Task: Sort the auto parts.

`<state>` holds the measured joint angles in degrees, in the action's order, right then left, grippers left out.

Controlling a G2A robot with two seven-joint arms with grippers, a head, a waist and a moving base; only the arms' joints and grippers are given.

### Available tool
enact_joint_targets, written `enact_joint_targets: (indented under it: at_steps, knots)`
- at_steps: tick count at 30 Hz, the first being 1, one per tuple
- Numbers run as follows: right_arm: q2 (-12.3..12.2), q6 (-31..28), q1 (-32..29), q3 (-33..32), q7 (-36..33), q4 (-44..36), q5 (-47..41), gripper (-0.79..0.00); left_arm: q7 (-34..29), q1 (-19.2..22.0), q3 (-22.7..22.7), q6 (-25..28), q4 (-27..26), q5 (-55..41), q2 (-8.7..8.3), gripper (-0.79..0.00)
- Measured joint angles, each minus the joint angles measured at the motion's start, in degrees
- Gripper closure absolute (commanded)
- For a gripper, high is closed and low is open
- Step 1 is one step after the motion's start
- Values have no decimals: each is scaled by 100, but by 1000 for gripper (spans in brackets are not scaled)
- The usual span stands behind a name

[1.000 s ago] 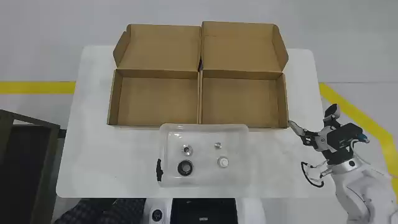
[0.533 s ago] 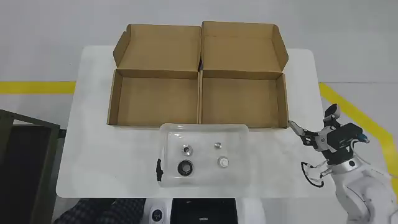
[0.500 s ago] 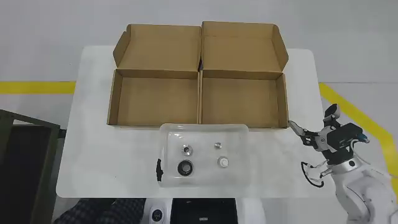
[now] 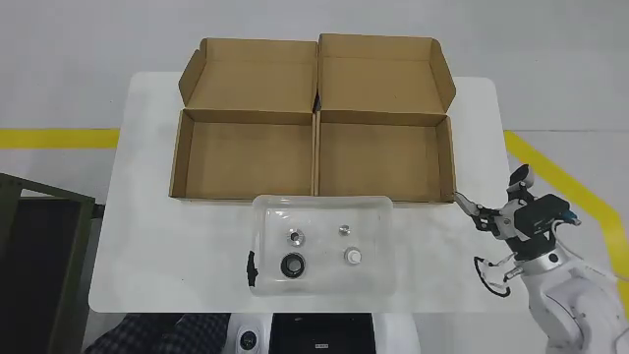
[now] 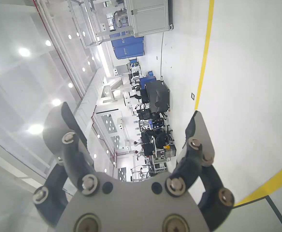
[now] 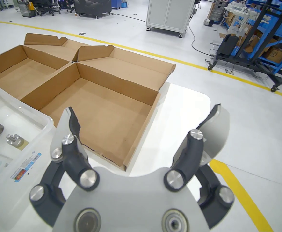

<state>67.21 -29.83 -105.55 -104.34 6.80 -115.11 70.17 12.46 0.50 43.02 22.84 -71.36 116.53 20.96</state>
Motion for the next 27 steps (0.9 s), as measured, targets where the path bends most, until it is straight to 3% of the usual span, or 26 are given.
enact_joint_targets:
  at_steps: [18, 27]
  knots:
    - [-223, -2677, 1063, 995, -1906, -162, -728, -785, 0, 0, 0, 0, 0, 0, 0, -785]
    - [-530, -2816, 1587, 1851, -2870, -291, -1243, -785, 0, 0, 0, 0, 0, 0, 0, -785]
